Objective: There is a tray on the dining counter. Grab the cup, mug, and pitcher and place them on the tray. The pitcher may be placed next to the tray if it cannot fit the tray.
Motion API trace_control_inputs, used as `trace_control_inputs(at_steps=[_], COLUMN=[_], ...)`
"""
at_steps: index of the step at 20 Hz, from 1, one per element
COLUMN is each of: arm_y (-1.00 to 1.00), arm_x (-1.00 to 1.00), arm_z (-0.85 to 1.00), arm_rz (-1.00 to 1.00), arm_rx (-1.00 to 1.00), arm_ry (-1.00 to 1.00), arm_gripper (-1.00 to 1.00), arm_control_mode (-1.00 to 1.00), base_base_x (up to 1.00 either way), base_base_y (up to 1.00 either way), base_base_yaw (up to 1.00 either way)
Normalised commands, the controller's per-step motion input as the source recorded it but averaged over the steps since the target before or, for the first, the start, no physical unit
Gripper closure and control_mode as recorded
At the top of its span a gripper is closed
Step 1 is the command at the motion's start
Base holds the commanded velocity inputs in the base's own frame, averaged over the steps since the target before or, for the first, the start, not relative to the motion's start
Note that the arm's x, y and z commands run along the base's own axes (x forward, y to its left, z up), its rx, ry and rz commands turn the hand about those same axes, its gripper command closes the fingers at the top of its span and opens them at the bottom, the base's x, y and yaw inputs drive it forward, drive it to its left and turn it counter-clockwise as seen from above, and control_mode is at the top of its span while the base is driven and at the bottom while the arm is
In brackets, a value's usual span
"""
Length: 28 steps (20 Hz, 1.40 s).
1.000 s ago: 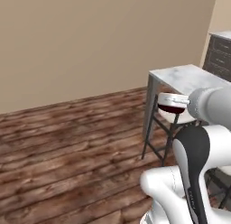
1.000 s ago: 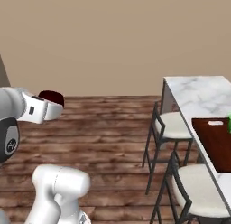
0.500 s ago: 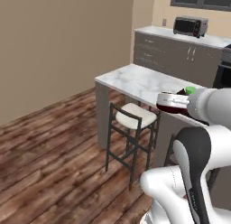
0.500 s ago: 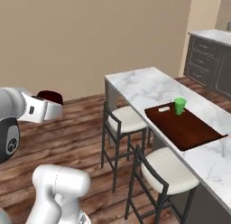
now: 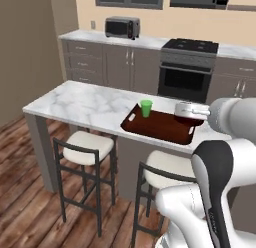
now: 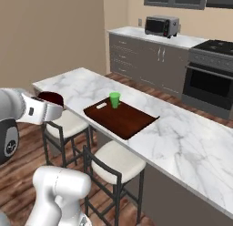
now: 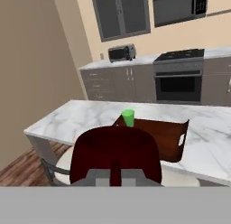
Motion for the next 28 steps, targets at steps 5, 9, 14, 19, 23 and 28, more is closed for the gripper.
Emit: trace_control_inputs(at_steps=[5,9,14,19,23,28], arm_y=[0.0,0.0,0.0,-0.21,-0.3,-0.2], arm_x=[0.0,0.0,0.0,0.26,0.55,0.71], arm_z=[0.0,0.0,-0.01,-0.17,-0.38,-0.39], arm_rz=[0.0,0.0,0.0,0.43,0.53,0.36], arm_rx=[0.0,0.0,0.0,0.0,0.0,0.0], arm_ry=[0.0,0.0,0.0,0.0,0.0,0.0], arm_gripper=[1.0,1.0,1.0,1.0,1.0,1.0], arm_control_mode=[1.0,1.0,-1.0,-1.0,-1.0,-1.0], base_base_x=[0.67,0.4,0.0,0.0,0.0,0.0], base_base_y=[-0.23,-0.06,0.0,0.0,0.0,0.0], base_base_yaw=[-0.17,-0.02,0.0,0.0,0.0,0.0])
